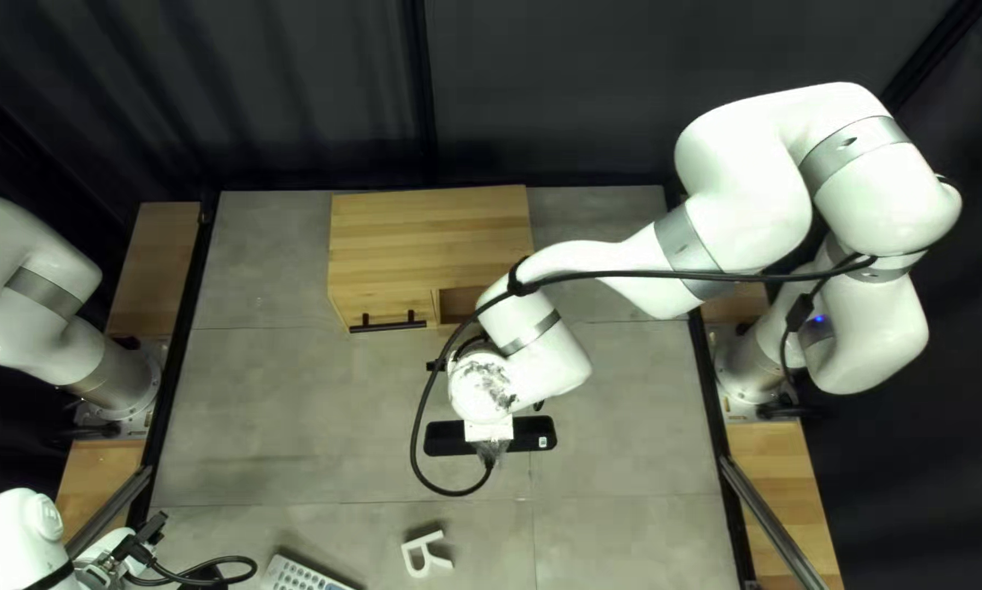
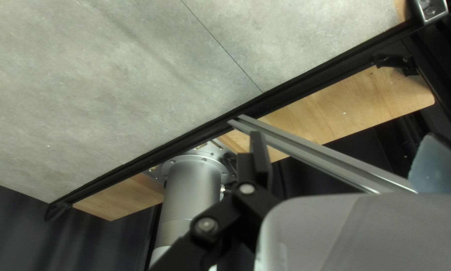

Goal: Open drawers and place objects into drawer and close

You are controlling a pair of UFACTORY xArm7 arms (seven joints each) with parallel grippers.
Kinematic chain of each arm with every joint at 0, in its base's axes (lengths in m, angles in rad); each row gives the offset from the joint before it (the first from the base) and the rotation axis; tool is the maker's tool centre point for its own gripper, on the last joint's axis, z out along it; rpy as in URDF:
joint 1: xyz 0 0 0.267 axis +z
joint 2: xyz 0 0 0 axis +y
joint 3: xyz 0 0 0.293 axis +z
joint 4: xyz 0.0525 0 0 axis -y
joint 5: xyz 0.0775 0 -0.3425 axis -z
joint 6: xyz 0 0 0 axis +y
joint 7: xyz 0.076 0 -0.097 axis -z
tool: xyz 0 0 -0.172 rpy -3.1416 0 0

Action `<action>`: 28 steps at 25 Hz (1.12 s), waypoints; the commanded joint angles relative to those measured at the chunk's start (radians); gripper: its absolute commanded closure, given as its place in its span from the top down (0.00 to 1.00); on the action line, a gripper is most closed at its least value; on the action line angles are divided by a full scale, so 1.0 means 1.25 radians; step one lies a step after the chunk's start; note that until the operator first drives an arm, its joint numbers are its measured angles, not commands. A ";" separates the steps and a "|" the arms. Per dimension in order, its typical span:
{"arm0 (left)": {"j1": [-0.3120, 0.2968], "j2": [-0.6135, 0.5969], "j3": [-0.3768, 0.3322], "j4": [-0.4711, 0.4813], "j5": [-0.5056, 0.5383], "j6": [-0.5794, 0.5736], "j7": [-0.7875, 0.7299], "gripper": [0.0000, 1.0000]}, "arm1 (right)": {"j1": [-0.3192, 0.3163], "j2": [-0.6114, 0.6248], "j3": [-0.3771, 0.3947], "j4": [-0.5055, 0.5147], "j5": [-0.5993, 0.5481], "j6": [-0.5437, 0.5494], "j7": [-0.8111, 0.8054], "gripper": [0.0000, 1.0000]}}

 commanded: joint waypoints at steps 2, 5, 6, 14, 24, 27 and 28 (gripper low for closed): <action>0.000 0.000 0.000 0.000 0.000 0.000 0.000 1.00 | 0.001 -0.002 0.000 -0.003 -0.003 -0.001 0.003 0.10; 0.000 0.000 0.000 0.000 0.000 0.000 0.000 1.00 | 0.001 -0.002 0.000 -0.003 -0.003 0.000 0.003 0.12; 0.000 0.000 0.000 0.000 0.000 0.000 0.000 1.00 | 0.002 -0.003 0.000 -0.003 -0.004 0.000 0.003 0.11; 0.000 0.000 0.000 0.000 0.000 0.000 0.000 1.00 | 0.006 -0.009 0.004 -0.006 -0.007 0.010 0.004 0.13; 0.000 0.000 0.000 0.000 0.000 0.000 0.000 1.00 | 0.018 -0.008 0.012 0.000 -0.009 0.026 0.008 0.16; 0.000 0.000 0.000 0.000 0.000 0.000 0.000 1.00 | 0.026 -0.003 0.018 0.015 -0.009 0.040 0.007 0.44; 0.000 0.000 0.000 0.000 0.000 0.000 0.000 1.00 | 0.029 -0.002 0.020 0.019 -0.008 0.045 0.007 0.47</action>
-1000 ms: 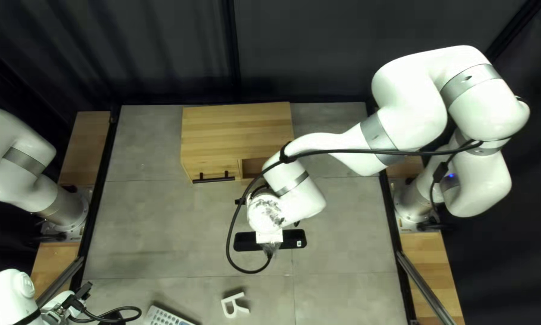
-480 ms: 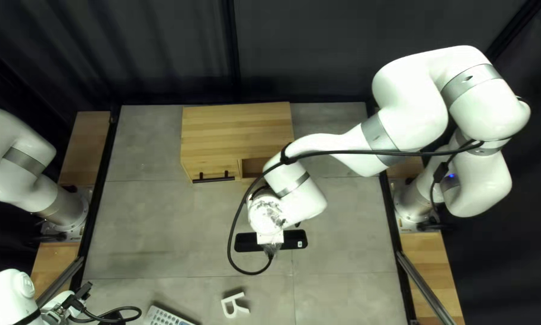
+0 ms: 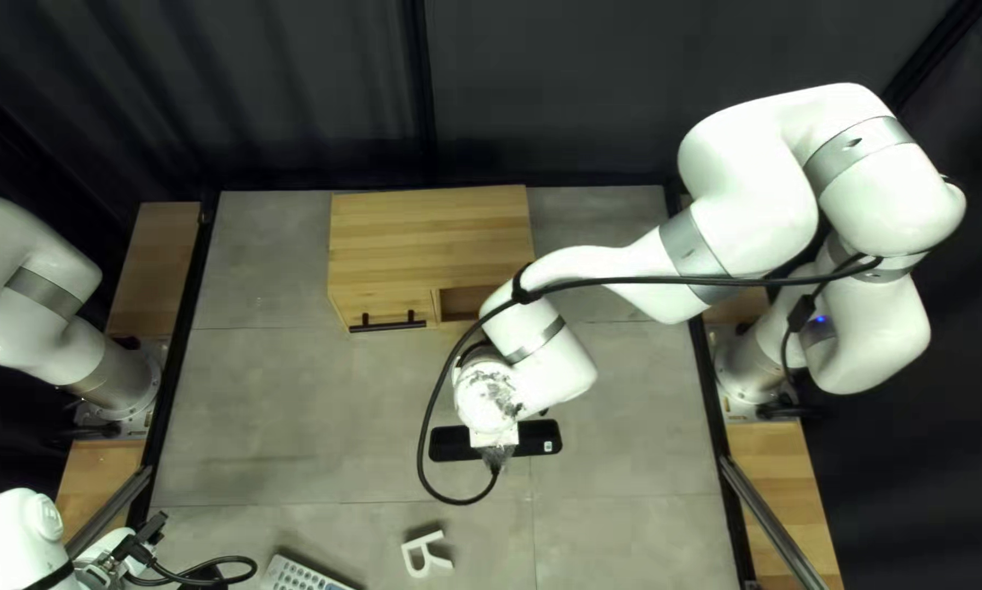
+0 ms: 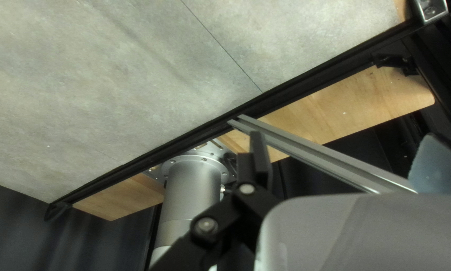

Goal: Open drawers and place objects into drawer and close

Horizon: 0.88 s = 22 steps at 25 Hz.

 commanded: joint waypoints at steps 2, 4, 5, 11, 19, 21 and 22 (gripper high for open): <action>0.000 0.000 0.000 0.000 0.000 0.000 0.000 1.00 | 0.015 0.005 0.012 0.022 0.003 0.026 -0.002 1.00; 0.000 0.000 0.000 0.000 0.000 0.000 0.000 1.00 | 0.018 0.003 0.014 0.021 0.002 0.029 0.001 1.00; 0.000 0.000 0.000 0.000 0.000 0.000 0.000 1.00 | 0.017 0.002 0.014 0.018 0.001 0.026 0.002 1.00; 0.000 0.000 0.000 0.000 0.000 0.000 0.000 1.00 | 0.010 -0.006 0.006 -0.008 -0.007 0.005 0.011 1.00; 0.000 0.000 0.000 0.000 0.000 0.000 0.000 1.00 | -0.007 0.003 -0.010 -0.019 -0.024 -0.025 0.009 1.00; 0.000 0.000 0.000 0.000 0.000 0.000 0.000 1.00 | -0.009 0.003 -0.012 -0.018 -0.024 -0.026 0.011 1.00; 0.000 0.000 0.000 0.000 0.000 0.000 0.000 1.00 | -0.010 0.004 -0.013 -0.017 -0.025 -0.027 0.012 1.00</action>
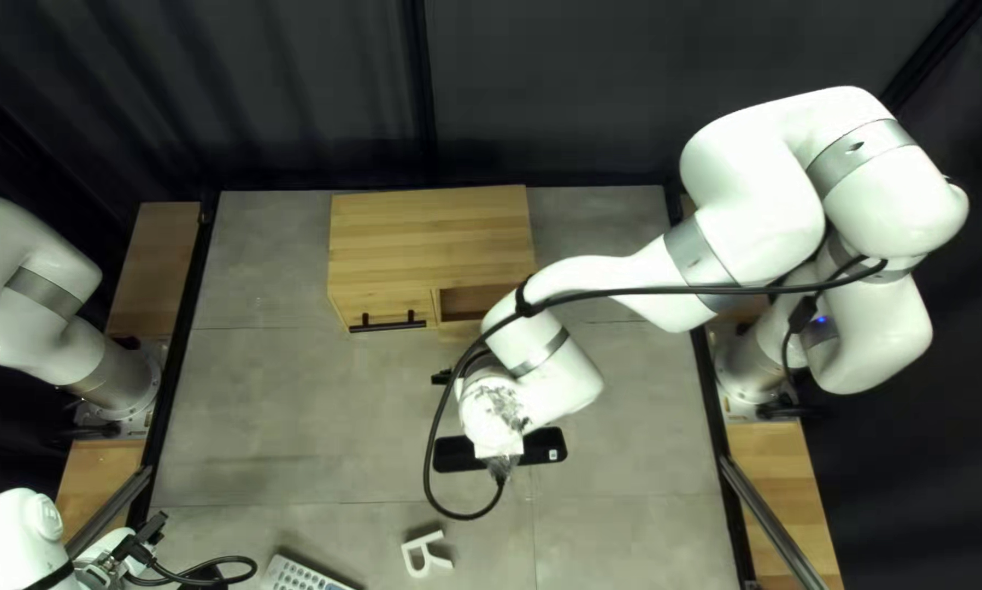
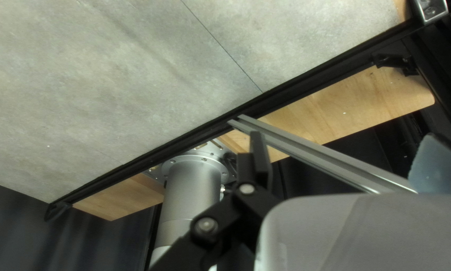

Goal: Open drawers and place objects into drawer and close

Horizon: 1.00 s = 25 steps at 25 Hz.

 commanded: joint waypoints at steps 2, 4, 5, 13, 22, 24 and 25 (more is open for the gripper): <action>0.000 0.000 0.000 0.000 0.000 0.000 0.000 1.00 | -0.005 0.001 -0.005 0.003 -0.002 -0.003 0.004 1.00; 0.000 0.000 0.000 0.000 0.000 0.000 0.000 1.00 | -0.006 0.000 -0.007 0.003 -0.002 -0.003 0.004 1.00; 0.000 0.000 0.000 0.000 0.000 0.000 0.000 1.00 | -0.006 0.001 -0.007 0.005 -0.003 -0.002 0.004 1.00; 0.000 0.000 0.000 0.000 0.000 0.000 0.000 1.00 | -0.008 0.001 -0.009 0.004 -0.005 -0.002 0.003 0.91; 0.000 0.000 0.000 0.000 0.000 0.000 0.000 1.00 | -0.009 -0.002 -0.010 0.000 -0.006 0.001 0.000 0.82; 0.000 0.000 0.000 0.000 0.000 0.000 0.000 1.00 | -0.009 -0.004 -0.010 -0.001 -0.006 0.003 -0.001 0.77; 0.000 0.000 0.000 0.000 0.000 0.000 0.000 1.00 | -0.009 -0.005 -0.010 -0.001 -0.006 0.004 -0.002 0.69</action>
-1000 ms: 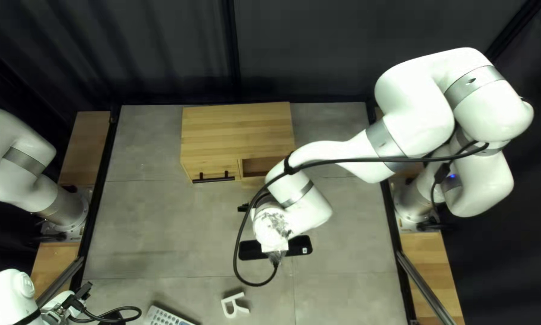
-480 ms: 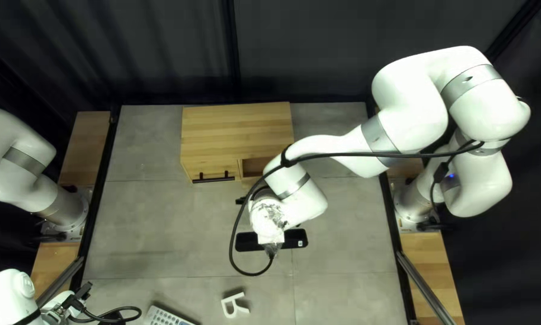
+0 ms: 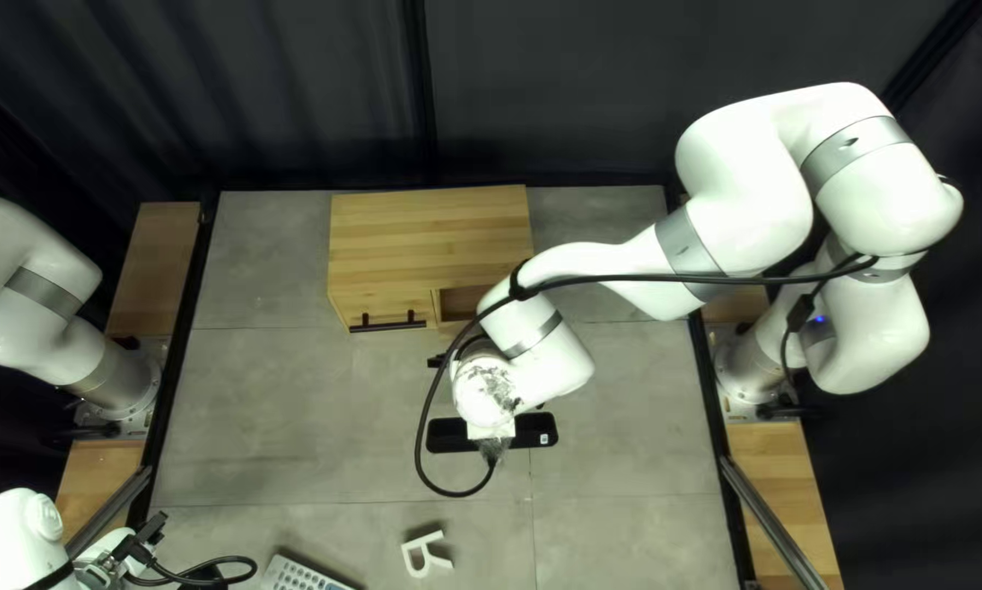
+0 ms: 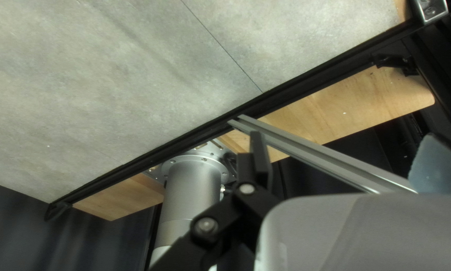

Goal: Open drawers and place objects into drawer and close

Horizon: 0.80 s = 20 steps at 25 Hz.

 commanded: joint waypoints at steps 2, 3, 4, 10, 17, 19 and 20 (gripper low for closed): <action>0.000 0.000 0.000 0.000 0.000 0.000 0.000 1.00 | 0.000 -0.004 0.000 -0.003 -0.001 0.003 -0.003 0.46; 0.000 0.000 0.000 0.000 0.000 0.000 0.000 1.00 | 0.000 -0.004 0.000 -0.003 -0.001 0.003 -0.003 0.37; 0.000 0.000 0.000 0.000 0.000 0.000 0.000 1.00 | 0.000 -0.004 0.000 -0.003 -0.001 0.004 -0.004 0.15; 0.000 0.000 0.000 0.000 0.000 0.000 0.000 1.00 | 0.001 -0.005 0.000 -0.001 -0.003 0.007 -0.004 0.12; 0.000 0.000 0.000 0.000 0.000 0.000 0.000 1.00 | 0.006 -0.006 0.004 0.005 -0.004 0.016 -0.002 0.13; 0.000 0.000 0.000 0.000 0.000 0.000 0.000 1.00 | 0.008 -0.005 0.005 0.005 -0.005 0.018 0.001 0.12; 0.000 0.000 0.000 0.000 0.000 0.000 0.000 1.00 | 0.009 -0.005 0.006 0.005 -0.005 0.018 0.002 0.12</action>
